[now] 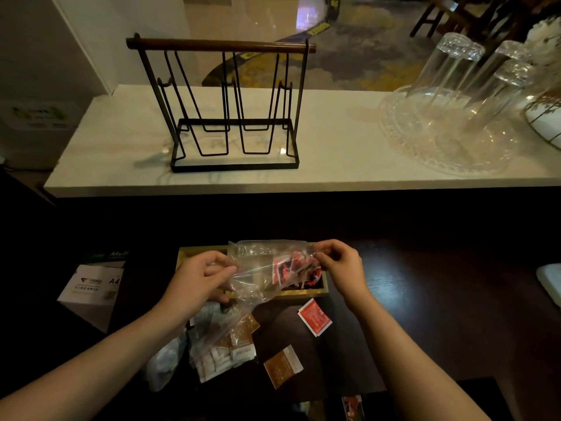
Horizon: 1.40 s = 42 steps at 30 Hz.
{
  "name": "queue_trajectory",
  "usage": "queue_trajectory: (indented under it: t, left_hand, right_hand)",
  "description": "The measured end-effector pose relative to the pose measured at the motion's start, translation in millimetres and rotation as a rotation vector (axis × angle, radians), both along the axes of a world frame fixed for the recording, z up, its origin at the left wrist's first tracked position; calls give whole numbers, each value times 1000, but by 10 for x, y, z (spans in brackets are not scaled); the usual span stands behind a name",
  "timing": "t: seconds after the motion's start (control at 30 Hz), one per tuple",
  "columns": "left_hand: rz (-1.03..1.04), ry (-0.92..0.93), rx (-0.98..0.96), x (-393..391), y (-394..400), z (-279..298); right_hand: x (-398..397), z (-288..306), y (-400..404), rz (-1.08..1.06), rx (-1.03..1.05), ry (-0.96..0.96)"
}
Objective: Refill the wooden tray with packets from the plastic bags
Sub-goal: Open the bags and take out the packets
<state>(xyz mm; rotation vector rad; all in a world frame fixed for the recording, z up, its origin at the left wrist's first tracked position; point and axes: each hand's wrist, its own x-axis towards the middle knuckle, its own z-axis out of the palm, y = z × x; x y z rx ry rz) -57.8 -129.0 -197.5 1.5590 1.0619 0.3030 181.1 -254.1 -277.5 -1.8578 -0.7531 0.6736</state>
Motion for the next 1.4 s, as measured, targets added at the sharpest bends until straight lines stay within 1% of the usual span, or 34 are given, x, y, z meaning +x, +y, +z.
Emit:
queue_trajectory:
  t: [0.1,0.2,0.33,0.5,0.67,0.73,0.8,0.97,1.03,1.13,1.3,1.4]
  left_hand:
    - [3,-12,-2,0,17,28]
    - [-23,-45,-21,20,-34,83]
    - [-67,-88,-63,79,-121,156]
    - [-52,-80,-39,113,-130,206]
    - [-73,-90,14,104,-209,335]
    - [-113,-65,56,123,-236,370]
    - [-109,-46,49,140,-257,369]
    - [-88,-62,44,178,-235,345]
    - [-64,-79,38,176,-205,327]
    - [-71,-56,33,170,-182,263]
    - [8,-42,7,79,-79,136]
    - [13,-50,-14,41,-83,90]
  right_hand:
    - [-11,16,-16,-12,-4,-1]
    - [-39,31,-46,-67,-3,28]
    - [-77,15,-75,-119,33,99]
    - [-106,23,-120,-119,45,123]
    - [-156,17,-169,-179,140,117]
    - [-169,-16,-176,-188,115,121]
    - [-182,-43,-200,-194,85,132]
    - [-170,-16,-211,-247,121,116]
    - [-169,-17,-204,-238,124,112]
    - [-157,-50,-208,-202,77,132]
    - [-140,12,-245,-166,88,125]
    - [-133,28,-259,-164,101,134]
